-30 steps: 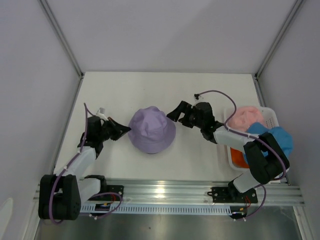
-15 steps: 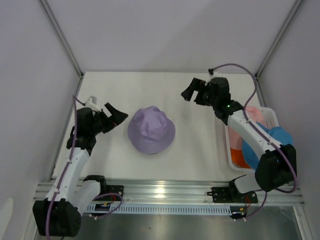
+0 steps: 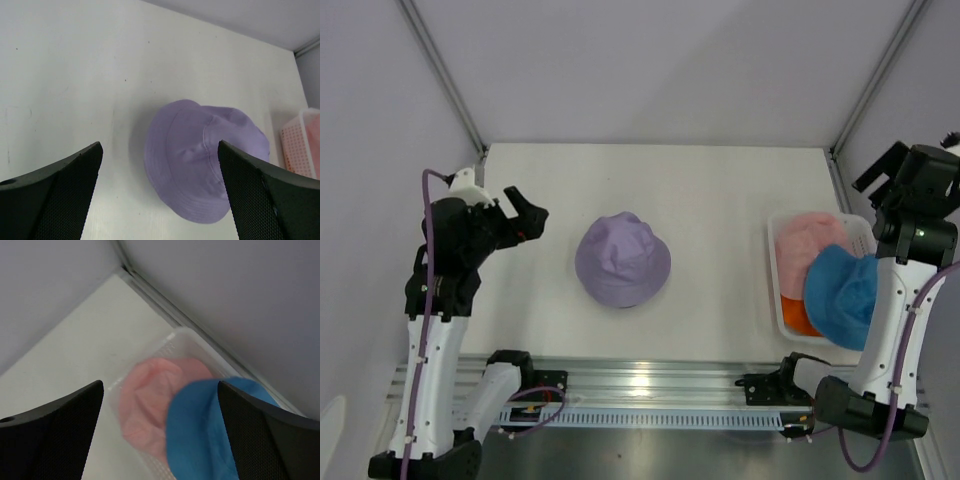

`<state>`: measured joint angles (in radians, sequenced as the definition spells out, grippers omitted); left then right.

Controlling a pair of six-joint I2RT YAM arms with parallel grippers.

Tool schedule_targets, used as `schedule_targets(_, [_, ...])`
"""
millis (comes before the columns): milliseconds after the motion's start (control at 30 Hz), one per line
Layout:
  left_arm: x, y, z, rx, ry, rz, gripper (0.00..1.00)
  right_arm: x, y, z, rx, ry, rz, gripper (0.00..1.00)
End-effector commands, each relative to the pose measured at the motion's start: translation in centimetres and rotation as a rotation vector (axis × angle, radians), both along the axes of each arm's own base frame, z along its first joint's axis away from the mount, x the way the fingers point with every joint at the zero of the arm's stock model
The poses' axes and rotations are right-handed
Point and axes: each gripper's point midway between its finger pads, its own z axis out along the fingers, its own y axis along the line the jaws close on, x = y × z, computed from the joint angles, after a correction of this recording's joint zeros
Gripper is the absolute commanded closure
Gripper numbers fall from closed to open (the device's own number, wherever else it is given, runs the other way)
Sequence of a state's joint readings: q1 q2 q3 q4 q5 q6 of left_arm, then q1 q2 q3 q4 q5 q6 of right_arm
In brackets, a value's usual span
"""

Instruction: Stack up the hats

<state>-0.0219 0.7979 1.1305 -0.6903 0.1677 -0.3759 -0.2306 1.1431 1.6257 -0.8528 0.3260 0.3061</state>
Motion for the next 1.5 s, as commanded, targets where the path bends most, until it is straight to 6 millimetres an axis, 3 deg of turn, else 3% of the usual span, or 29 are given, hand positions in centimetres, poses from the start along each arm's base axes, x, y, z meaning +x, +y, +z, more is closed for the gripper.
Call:
schedule_targets(0, [-0.7,-0.4,-0.5,0.072,0.048,-0.042,0.00,-5.4,-1.5,-7.5,0.150,0.276,-0.156,0.00])
schedule_targets(167, [-0.9,-1.7,-0.4,0.023,0.045,-0.074,0.00,-8.0,-1.9,-11.2,0.222,0.290,-0.326,0.01])
schedule_targets(300, [-1.3,-1.7,-1.0,0.009,0.042,-0.065,0.00,-8.8,-1.2,-13.3,0.250,0.363,-0.315,0.00])
schedule_targets(400, [-1.7,-1.8,-1.4,0.037,0.055,-0.079,0.00,-8.9,-0.5,-14.4,0.265,0.360,-0.278,0.12])
schedule_targets(467, [-1.9,-1.7,-1.7,0.058,0.054,-0.069,0.00,-9.0,-0.1,-14.7,0.273,0.333,-0.263,0.26])
schedule_targets(600, [-2.3,-1.7,-2.3,0.057,0.060,-0.066,0.01,-9.3,-0.2,-17.2,0.271,0.385,-0.270,0.28])
schedule_targets(667, [-2.5,-1.7,-2.3,0.054,0.058,-0.070,0.01,-9.6,-0.5,-18.3,0.254,0.422,-0.277,0.38])
schedule_targets(867, [-2.8,-1.4,-1.8,0.061,0.047,-0.058,0.01,-9.2,-0.7,-18.8,0.224,0.454,-0.254,0.34])
schedule_targets(900, [-2.7,-1.4,-1.8,0.058,0.047,-0.055,0.00,-9.2,-0.8,-18.7,0.217,0.447,-0.255,0.41])
schedule_targets(933, [-2.7,-1.6,-1.7,0.054,0.046,-0.062,0.01,-9.3,-0.9,-18.7,0.213,0.444,-0.255,0.60])
schedule_targets(967, [-2.7,-1.6,-1.7,0.053,0.046,-0.063,0.01,-9.2,-0.9,-18.5,0.208,0.439,-0.257,0.69])
schedule_targets(1000, [-2.7,-1.7,-1.6,0.050,0.047,-0.067,0.01,-9.2,-1.0,-18.3,0.204,0.436,-0.255,0.79])
schedule_targets(1033, [-2.7,-1.7,-1.6,0.051,0.047,-0.065,0.00,-9.1,-1.0,-17.9,0.197,0.433,-0.249,0.96])
schedule_targets(1067, [-2.7,-1.6,-1.6,0.052,0.048,-0.064,0.01,-8.6,-1.1,-16.4,0.185,0.399,-0.240,1.00])
schedule_targets(1167, [-2.6,-1.6,-1.3,0.053,0.042,-0.062,0.00,-7.7,-0.9,-13.2,0.143,0.366,-0.190,1.00])
schedule_targets(1200, [-2.6,-1.6,-1.3,0.052,0.044,-0.062,0.01,-6.8,-0.6,-9.8,0.115,0.288,-0.157,1.00])
schedule_targets(1267, [-2.5,-1.8,-1.2,0.047,0.041,-0.069,0.00,-5.8,0.3,-7.1,0.089,0.260,-0.082,1.00])
schedule_targets(1300, [-2.5,-1.9,-1.4,0.044,0.045,-0.073,0.01,-4.7,2.0,-3.5,0.092,0.172,0.021,1.00])
schedule_targets(1367, [-2.4,-2.1,-1.8,0.038,0.060,-0.081,0.01,-3.1,4.1,-2.2,0.120,0.186,0.142,1.00])
schedule_targets(1400, [-2.3,-2.2,-1.9,0.033,0.062,-0.082,0.00,-2.3,6.8,0.6,0.124,0.129,0.267,1.00])
schedule_targets(1433, [-2.2,-2.2,-2.1,0.031,0.066,-0.083,0.01,-0.9,8.2,0.2,0.129,0.170,0.323,1.00])
schedule_targets(1467, [-2.2,-2.3,-2.4,0.029,0.074,-0.085,0.00,-0.7,9.8,0.2,0.128,0.197,0.369,1.00])
